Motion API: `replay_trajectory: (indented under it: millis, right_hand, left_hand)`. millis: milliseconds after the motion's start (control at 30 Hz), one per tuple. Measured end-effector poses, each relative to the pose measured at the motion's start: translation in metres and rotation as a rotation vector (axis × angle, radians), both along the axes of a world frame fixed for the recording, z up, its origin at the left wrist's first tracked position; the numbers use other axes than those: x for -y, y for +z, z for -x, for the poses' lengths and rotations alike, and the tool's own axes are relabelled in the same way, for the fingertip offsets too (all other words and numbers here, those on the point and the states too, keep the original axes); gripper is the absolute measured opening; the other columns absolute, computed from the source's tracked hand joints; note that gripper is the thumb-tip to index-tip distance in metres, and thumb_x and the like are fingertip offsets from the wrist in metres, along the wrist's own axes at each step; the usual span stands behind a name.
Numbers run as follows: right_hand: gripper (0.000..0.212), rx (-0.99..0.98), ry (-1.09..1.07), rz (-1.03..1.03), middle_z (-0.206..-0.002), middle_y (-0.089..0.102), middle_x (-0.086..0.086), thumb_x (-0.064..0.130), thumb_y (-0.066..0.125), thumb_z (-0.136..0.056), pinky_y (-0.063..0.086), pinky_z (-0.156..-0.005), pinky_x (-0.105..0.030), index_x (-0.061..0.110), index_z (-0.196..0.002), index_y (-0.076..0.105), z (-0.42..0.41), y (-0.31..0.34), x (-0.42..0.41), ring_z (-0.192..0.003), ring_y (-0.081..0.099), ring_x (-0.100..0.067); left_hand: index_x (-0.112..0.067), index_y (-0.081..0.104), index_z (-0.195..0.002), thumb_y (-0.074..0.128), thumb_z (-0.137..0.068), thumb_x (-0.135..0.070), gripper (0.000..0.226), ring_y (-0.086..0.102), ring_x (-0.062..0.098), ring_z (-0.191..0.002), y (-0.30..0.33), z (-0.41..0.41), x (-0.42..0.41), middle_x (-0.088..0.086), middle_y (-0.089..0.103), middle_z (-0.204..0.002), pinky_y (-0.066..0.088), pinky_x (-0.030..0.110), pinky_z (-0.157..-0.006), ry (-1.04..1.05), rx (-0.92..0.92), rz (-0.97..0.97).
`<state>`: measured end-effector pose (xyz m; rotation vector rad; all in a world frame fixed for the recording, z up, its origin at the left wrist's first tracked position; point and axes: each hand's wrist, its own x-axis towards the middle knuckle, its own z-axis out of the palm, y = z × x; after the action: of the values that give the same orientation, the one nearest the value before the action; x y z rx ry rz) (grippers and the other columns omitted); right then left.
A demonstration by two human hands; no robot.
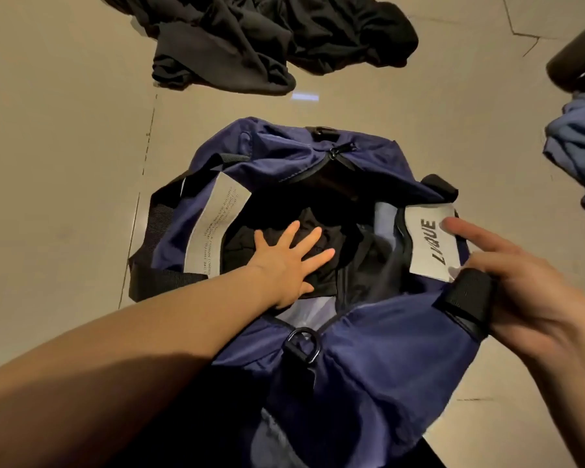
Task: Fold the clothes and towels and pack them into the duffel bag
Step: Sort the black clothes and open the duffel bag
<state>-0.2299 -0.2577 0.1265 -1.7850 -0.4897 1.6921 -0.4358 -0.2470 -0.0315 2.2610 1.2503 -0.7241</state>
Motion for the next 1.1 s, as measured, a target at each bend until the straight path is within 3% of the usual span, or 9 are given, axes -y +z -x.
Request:
replay_trajectory:
  millis: [200, 333, 400, 467, 600, 767, 867, 967, 1100]
  right_hand:
    - [0.058, -0.254, 0.066, 0.052, -0.04, 0.052, -0.002, -0.017, 0.025, -0.083, 0.044, -0.039, -0.013, 0.01, -0.123, 0.058, 0.013, 0.009, 0.017, -0.032, 0.046, -0.009]
    - [0.066, -0.191, 0.111, 0.172, -0.087, 0.073, -0.016, -0.019, 0.032, -0.078, 0.056, -0.067, -0.028, 0.017, -0.128, 0.057, 0.014, -0.025, 0.023, -0.071, 0.066, -0.023]
    - [0.068, -0.122, 0.113, 0.207, -0.101, 0.072, -0.014, -0.021, 0.033, -0.079, 0.053, -0.075, -0.035, 0.02, -0.129, 0.055, 0.02, -0.043, 0.027, -0.083, 0.064, -0.027]
    - [0.068, -0.062, 0.182, 0.183, -0.109, 0.07, -0.007, -0.022, 0.038, -0.082, 0.055, -0.074, -0.03, 0.022, -0.132, 0.051, 0.031, -0.061, 0.031, -0.087, 0.067, -0.023]
    - [0.08, 0.414, 0.571, 0.007, -0.127, 0.051, 0.005, -0.008, 0.057, -0.084, 0.044, -0.072, -0.017, 0.034, -0.147, 0.029, 0.043, -0.096, 0.033, -0.09, 0.054, -0.005]
    - [0.073, 0.898, 0.765, -0.209, -0.136, 0.028, -0.002, 0.013, 0.062, -0.087, 0.038, -0.081, -0.023, 0.032, -0.148, 0.026, 0.033, -0.103, 0.033, -0.106, 0.052, -0.023]
    - [0.07, 1.122, 0.787, -0.375, -0.139, 0.026, -0.003, 0.017, 0.063, -0.085, 0.041, -0.079, -0.03, 0.03, -0.146, 0.032, 0.036, -0.095, 0.021, -0.115, 0.047, -0.027]
    - [0.07, 1.183, 0.793, -0.614, -0.137, 0.036, -0.009, 0.015, 0.068, -0.083, 0.04, -0.093, -0.039, 0.027, -0.145, 0.039, 0.052, -0.088, -0.001, -0.119, 0.04, -0.031]
    - [0.065, 1.356, 1.06, -0.704, -0.152, 0.029, -0.014, 0.028, 0.063, -0.086, 0.032, -0.1, -0.05, 0.028, -0.146, 0.037, 0.074, -0.101, -0.048, -0.126, 0.035, -0.041]
  left_hand:
    - [-0.037, -0.01, -0.151, 0.028, -0.101, -0.053, 0.066, -0.015, 0.03, -0.147, 0.002, 0.007, -0.007, -0.003, -0.021, -0.16, 0.013, 0.064, -0.111, -0.088, 0.059, -0.013]
    - [-0.031, 0.005, -0.154, 0.044, -0.097, -0.05, 0.072, 0.008, 0.03, -0.147, 0.02, 0.017, 0.001, 0.003, -0.011, -0.162, 0.027, 0.051, -0.112, -0.089, 0.058, -0.106]
    - [-0.022, 0.043, -0.141, 0.062, -0.087, -0.036, 0.059, 0.043, 0.03, -0.128, 0.04, 0.027, 0.01, 0.011, 0.033, -0.151, 0.044, 0.044, -0.095, -0.081, 0.185, -0.345]
    - [-0.015, 0.064, -0.11, 0.07, -0.07, -0.019, 0.04, 0.051, 0.031, -0.114, 0.058, 0.043, 0.02, 0.011, 0.059, -0.123, 0.044, 0.043, -0.083, -0.056, 0.315, -0.616]
    - [-0.015, 0.068, -0.105, 0.08, -0.059, -0.015, 0.048, 0.031, 0.039, -0.134, 0.067, 0.086, 0.019, 0.018, 0.046, -0.142, 0.029, 0.055, -0.099, 0.204, 0.254, -0.802]
    - [-0.01, 0.064, -0.116, 0.086, -0.056, -0.006, 0.063, 0.021, 0.049, -0.14, 0.051, 0.106, -0.034, 0.021, 0.03, -0.153, 0.029, 0.075, -0.094, 0.155, 0.181, -0.683]
    - [-0.015, 0.052, -0.133, 0.079, -0.071, -0.009, 0.068, 0.026, 0.045, -0.138, 0.049, 0.109, -0.068, 0.016, 0.021, -0.158, 0.044, 0.066, -0.086, 0.196, 0.242, -0.607]
    - [-0.021, 0.037, -0.146, 0.076, -0.078, -0.022, 0.078, 0.03, 0.039, -0.136, 0.047, 0.111, -0.094, 0.007, 0.018, -0.159, 0.047, 0.059, -0.09, 0.237, 0.271, -0.532]
    - [-0.027, 0.032, -0.148, 0.074, -0.08, -0.035, 0.08, 0.04, 0.034, -0.129, 0.05, 0.112, -0.113, 0.0, 0.029, -0.155, 0.047, 0.049, -0.092, 0.238, 0.268, -0.484]
